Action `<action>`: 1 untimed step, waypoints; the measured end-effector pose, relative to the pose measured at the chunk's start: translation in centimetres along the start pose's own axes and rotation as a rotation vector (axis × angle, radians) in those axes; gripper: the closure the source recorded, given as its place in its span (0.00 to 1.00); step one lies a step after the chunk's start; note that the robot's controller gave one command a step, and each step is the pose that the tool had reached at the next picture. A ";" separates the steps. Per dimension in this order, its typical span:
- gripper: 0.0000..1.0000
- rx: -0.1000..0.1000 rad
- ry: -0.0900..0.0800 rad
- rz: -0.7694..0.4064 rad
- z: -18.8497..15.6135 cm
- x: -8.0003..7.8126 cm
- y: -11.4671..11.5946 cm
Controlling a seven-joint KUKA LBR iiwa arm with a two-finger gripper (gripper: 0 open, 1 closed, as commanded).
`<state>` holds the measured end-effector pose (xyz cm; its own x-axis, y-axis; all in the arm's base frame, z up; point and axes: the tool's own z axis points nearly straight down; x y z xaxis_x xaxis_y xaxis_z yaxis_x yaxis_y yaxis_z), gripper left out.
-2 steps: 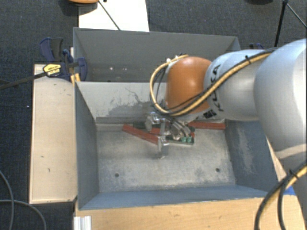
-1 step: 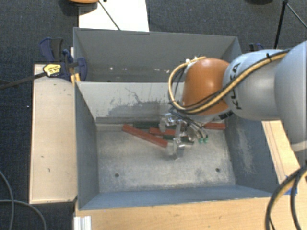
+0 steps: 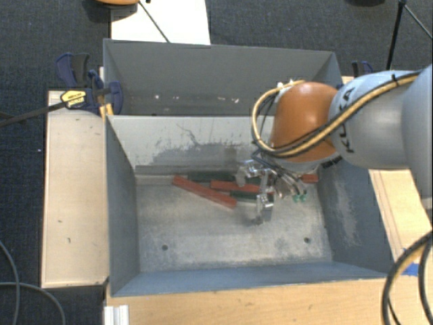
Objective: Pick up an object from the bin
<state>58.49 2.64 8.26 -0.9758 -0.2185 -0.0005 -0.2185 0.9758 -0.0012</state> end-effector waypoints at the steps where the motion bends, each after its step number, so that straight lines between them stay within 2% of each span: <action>1: 0.00 -0.001 0.000 0.123 -0.1 0.1 3.3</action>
Offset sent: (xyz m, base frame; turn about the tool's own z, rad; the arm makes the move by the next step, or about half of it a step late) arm 0.0055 -0.0085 -0.0126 0.2169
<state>57.63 5.82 8.34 -0.9953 -0.0970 -0.0003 -0.0970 0.9953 0.0003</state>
